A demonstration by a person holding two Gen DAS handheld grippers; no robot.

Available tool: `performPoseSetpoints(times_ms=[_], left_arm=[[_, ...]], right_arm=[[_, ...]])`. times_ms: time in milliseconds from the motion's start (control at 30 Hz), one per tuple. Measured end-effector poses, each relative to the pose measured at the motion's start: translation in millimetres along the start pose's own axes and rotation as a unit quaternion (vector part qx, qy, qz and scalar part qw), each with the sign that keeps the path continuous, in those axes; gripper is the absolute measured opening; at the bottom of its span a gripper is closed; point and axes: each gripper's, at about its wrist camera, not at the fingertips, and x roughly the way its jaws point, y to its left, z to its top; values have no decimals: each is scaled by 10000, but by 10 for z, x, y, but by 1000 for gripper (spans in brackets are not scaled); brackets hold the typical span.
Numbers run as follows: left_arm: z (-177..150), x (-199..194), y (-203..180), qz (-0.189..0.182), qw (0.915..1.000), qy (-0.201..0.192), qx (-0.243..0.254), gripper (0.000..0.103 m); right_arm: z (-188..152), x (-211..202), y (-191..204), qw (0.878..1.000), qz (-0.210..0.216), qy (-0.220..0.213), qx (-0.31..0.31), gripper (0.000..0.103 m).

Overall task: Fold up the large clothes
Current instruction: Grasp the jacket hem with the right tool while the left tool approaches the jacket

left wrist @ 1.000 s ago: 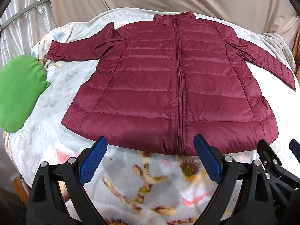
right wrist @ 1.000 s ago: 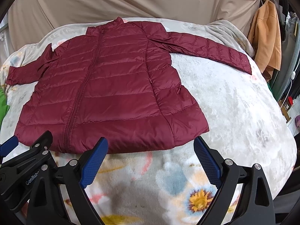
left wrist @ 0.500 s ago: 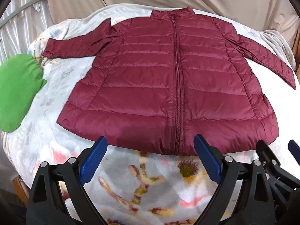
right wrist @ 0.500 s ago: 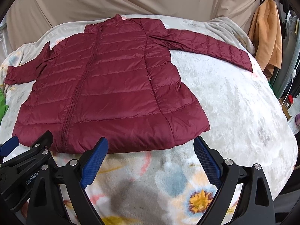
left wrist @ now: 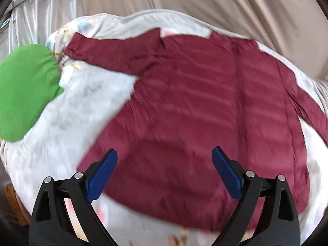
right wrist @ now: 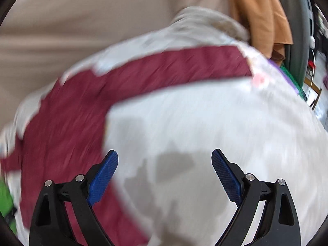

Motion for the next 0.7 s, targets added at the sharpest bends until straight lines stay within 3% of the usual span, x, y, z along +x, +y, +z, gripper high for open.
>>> performPoseSetpoints(times_ms=[133, 233, 333, 433, 467, 500, 533, 600, 700], left_arm=[[301, 250, 2, 241, 9994, -247, -56, 91], [402, 414, -64, 403, 9985, -382, -9, 91], [450, 552, -70, 375, 9985, -400, -95, 91], [441, 700, -98, 241, 9993, -276, -95, 91], [438, 743, -110, 174, 9995, -250, -69, 91], [443, 778, -118, 143, 9996, -228, -47, 91], [452, 807, -124, 90, 9997, -231, -27, 91], [454, 836, -137, 15, 9997, -223, -10, 91], [509, 871, -116, -89, 9997, -245, -29, 91]], right_arm=[[611, 540, -612, 9953, -212, -279, 906, 91], [822, 937, -899, 9893, -485, -296, 1344, 91], [890, 1237, -1089, 9838, -486, -255, 1706, 91], [878, 1438, -1149, 9779, -386, -293, 2032, 72], [885, 1471, -1150, 9769, -336, -310, 2088, 52], [917, 1520, -1110, 9758, -202, -314, 2154, 25], [961, 1531, -1045, 9751, -48, -355, 2187, 12], [1068, 1434, -865, 9738, 255, -657, 2160, 6], [1297, 1092, -161, 9748, 1051, -1256, 1513, 5]])
